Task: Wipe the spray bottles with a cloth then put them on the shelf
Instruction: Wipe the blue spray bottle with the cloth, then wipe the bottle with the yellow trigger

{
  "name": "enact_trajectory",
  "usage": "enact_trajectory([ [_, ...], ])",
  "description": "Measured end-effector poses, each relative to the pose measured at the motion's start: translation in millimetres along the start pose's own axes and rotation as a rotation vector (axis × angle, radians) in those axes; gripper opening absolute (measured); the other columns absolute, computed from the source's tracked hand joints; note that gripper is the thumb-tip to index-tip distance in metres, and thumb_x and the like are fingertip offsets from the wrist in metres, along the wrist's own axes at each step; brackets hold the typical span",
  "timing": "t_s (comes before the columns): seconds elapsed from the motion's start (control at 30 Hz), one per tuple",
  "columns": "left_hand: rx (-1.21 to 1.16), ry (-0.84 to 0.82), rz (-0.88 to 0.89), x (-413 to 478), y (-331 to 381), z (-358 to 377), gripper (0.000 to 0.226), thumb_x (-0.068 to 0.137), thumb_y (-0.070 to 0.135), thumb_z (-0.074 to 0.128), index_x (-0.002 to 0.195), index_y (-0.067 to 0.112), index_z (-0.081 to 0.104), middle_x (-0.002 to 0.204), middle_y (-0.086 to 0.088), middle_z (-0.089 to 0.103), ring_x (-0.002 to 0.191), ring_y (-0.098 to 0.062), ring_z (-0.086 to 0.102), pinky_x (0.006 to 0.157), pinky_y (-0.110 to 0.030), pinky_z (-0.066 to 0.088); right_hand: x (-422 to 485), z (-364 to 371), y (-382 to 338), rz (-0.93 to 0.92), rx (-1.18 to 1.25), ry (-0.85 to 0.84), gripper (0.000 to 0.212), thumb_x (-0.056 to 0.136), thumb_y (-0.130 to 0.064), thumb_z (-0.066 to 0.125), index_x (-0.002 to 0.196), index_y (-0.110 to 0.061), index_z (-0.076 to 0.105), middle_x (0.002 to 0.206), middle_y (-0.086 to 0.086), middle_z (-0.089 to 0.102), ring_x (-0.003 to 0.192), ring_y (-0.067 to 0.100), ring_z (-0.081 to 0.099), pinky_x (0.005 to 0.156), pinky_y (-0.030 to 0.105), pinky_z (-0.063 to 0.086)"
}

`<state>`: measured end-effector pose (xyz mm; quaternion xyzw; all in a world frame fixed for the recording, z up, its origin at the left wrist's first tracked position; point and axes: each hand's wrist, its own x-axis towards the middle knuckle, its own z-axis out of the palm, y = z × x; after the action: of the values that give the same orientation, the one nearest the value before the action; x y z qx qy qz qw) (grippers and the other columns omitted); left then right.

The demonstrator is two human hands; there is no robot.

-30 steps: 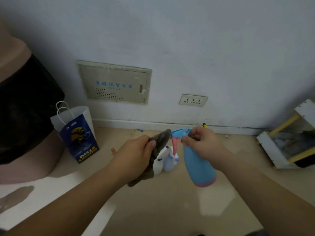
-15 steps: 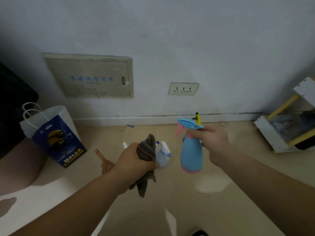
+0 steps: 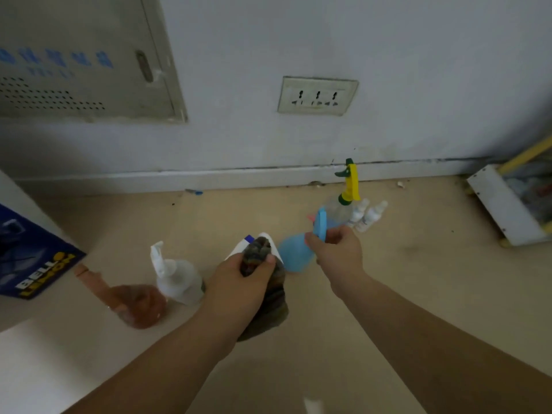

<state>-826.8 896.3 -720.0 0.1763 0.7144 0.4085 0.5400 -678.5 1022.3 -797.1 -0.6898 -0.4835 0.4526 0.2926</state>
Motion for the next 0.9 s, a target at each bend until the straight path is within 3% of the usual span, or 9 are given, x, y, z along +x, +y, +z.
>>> enact_trajectory([
  [0.03, 0.012, 0.004, 0.014, 3, -2, 2, 0.018, 0.096, 0.043, 0.067, 0.088, 0.028, 0.074, 0.084, -0.006, 0.078, 0.078, -0.032, 0.077, 0.072, -0.054, 0.064, -4, 0, 1, -0.002, -0.024, -0.027, 0.038, 0.077, -0.031, 0.09, 0.085, -0.014, 0.057, 0.089, 0.008, 0.063, 0.082, 0.025, 0.064, 0.074, 0.048, 0.058],
  [0.13, -0.015, 0.021, 0.029, 10, -6, 6, 0.015, 0.095, 0.042, 0.068, 0.091, 0.028, 0.073, 0.084, -0.008, 0.077, 0.074, -0.035, 0.076, 0.065, -0.056, 0.063, -12, -13, -6, -0.025, -0.117, -0.105, 0.048, 0.072, -0.052, 0.09, 0.089, -0.016, 0.063, 0.09, -0.001, 0.065, 0.081, 0.015, 0.062, 0.069, 0.033, 0.052],
  [0.2, -0.008, 0.04, 0.047, 11, -4, 10, 0.019, 0.093, 0.045, 0.068, 0.091, 0.027, 0.073, 0.085, -0.009, 0.077, 0.076, -0.034, 0.077, 0.069, -0.056, 0.063, -6, -29, -14, -0.043, -0.106, -0.065, 0.051, 0.078, -0.063, 0.08, 0.082, -0.015, 0.065, 0.08, 0.0, 0.067, 0.075, 0.02, 0.066, 0.069, 0.039, 0.054],
  [0.33, -0.11, 0.031, 0.02, 10, 4, 19, 0.023, 0.094, 0.04, 0.07, 0.095, 0.016, 0.071, 0.086, -0.021, 0.075, 0.068, -0.043, 0.075, 0.057, -0.059, 0.061, 46, -55, -33, -0.021, -0.089, 0.074, 0.034, 0.087, -0.043, 0.077, 0.1, -0.018, 0.058, 0.1, 0.011, 0.067, 0.097, 0.037, 0.07, 0.083, 0.055, 0.06],
  [0.4, -0.136, 0.022, 0.013, 11, 6, 22, 0.025, 0.094, 0.04, 0.071, 0.095, 0.015, 0.071, 0.086, -0.023, 0.074, 0.068, -0.044, 0.074, 0.055, -0.059, 0.061, 69, -56, -43, 0.004, -0.128, 0.063, 0.05, 0.085, -0.045, 0.08, 0.118, -0.019, 0.055, 0.11, 0.012, 0.063, 0.099, 0.036, 0.068, 0.084, 0.053, 0.061],
  [0.47, -0.141, 0.042, 0.012, 12, 6, 24, 0.023, 0.093, 0.039, 0.072, 0.094, 0.015, 0.072, 0.085, -0.02, 0.075, 0.067, -0.041, 0.075, 0.056, -0.057, 0.062, 84, -51, -51, -0.02, -0.167, 0.034, 0.052, 0.085, -0.044, 0.081, 0.125, -0.019, 0.059, 0.11, 0.011, 0.064, 0.097, 0.031, 0.065, 0.079, 0.044, 0.059],
  [0.67, -0.136, 0.056, 0.032, 16, 2, 21, 0.022, 0.094, 0.038, 0.071, 0.092, 0.016, 0.072, 0.082, -0.02, 0.075, 0.067, -0.042, 0.075, 0.057, -0.059, 0.061, 106, -27, -51, -0.062, -0.175, 0.052, 0.02, 0.094, -0.033, 0.072, 0.093, -0.014, 0.066, 0.081, 0.008, 0.06, 0.074, 0.024, 0.057, 0.07, 0.043, 0.057],
  [0.73, -0.128, 0.065, 0.032, 15, 1, 19, 0.021, 0.093, 0.039, 0.072, 0.09, 0.018, 0.073, 0.083, -0.019, 0.075, 0.069, -0.041, 0.075, 0.059, -0.059, 0.062, 106, -28, -47, -0.088, -0.202, 0.088, 0.022, 0.1, -0.031, 0.061, 0.095, -0.01, 0.068, 0.077, 0.009, 0.058, 0.071, 0.025, 0.055, 0.062, 0.034, 0.047],
  [0.9, -0.118, 0.097, 0.048, -4, 11, 10, 0.02, 0.094, 0.034, 0.071, 0.09, 0.015, 0.072, 0.079, -0.018, 0.075, 0.066, -0.039, 0.075, 0.054, -0.057, 0.062, 77, -51, -43, -0.136, -0.263, 0.154, 0.029, 0.105, -0.034, 0.053, 0.085, -0.013, 0.056, 0.072, 0.005, 0.051, 0.064, 0.02, 0.05, 0.057, 0.03, 0.039],
])
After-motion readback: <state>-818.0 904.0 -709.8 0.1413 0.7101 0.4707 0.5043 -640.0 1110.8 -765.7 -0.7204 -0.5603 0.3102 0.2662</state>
